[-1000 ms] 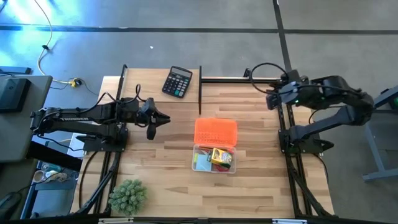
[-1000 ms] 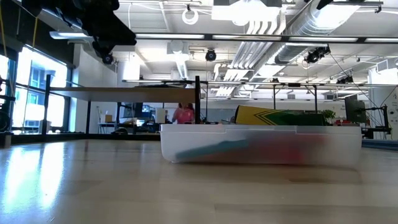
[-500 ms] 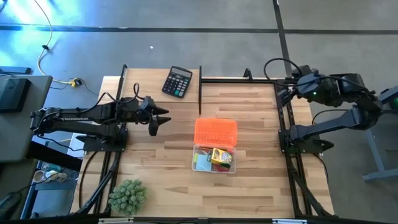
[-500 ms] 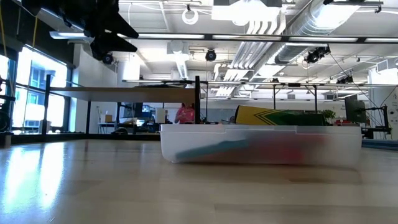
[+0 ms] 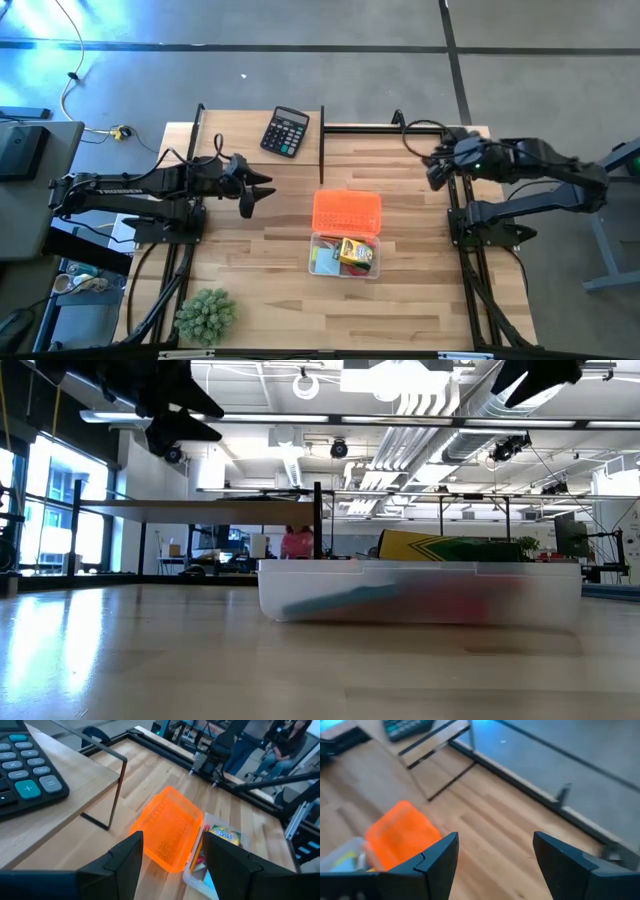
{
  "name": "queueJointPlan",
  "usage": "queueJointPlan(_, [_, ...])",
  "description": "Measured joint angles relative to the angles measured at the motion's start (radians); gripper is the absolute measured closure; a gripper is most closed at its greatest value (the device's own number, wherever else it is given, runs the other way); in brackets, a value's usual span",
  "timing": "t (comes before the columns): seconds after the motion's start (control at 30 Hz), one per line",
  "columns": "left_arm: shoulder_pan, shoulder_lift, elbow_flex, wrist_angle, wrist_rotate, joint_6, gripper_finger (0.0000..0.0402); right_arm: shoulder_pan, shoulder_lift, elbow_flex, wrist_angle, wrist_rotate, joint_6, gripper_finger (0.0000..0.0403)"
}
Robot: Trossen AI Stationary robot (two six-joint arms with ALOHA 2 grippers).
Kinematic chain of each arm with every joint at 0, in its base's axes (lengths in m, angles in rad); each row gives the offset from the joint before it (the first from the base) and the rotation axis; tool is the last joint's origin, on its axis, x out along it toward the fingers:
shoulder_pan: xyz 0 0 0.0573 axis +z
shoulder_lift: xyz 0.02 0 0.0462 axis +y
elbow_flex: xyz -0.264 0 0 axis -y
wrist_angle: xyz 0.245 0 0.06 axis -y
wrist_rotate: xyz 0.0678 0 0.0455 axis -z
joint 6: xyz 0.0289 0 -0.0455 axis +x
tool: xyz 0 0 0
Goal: Pack school essentials
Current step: Close the supply box
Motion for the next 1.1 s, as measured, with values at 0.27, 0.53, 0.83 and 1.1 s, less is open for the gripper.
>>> queueJointPlan(0.27, [-0.002, 0.068, 0.000, 0.127, 0.038, -0.004, 0.0208, 0.000, 0.011, -0.221, 0.241, -0.118, 0.069, 0.0155])
queueJointPlan(0.53, [-0.062, 0.202, 0.000, 0.246, 0.079, -0.009, 0.0208, -0.022, 0.053, -0.371, 0.481, -0.201, 0.112, 0.0155])
queueJointPlan(0.83, [-0.145, 0.310, 0.000, 0.296, 0.044, -0.011, 0.0209, -0.095, 0.115, -0.502, 0.671, -0.247, 0.112, 0.0155])
queueJointPlan(1.1, [-0.218, 0.393, 0.074, 0.294, 0.023, 0.078, 0.0209, -0.157, 0.234, -0.543, 0.728, -0.314, 0.021, 0.0155])
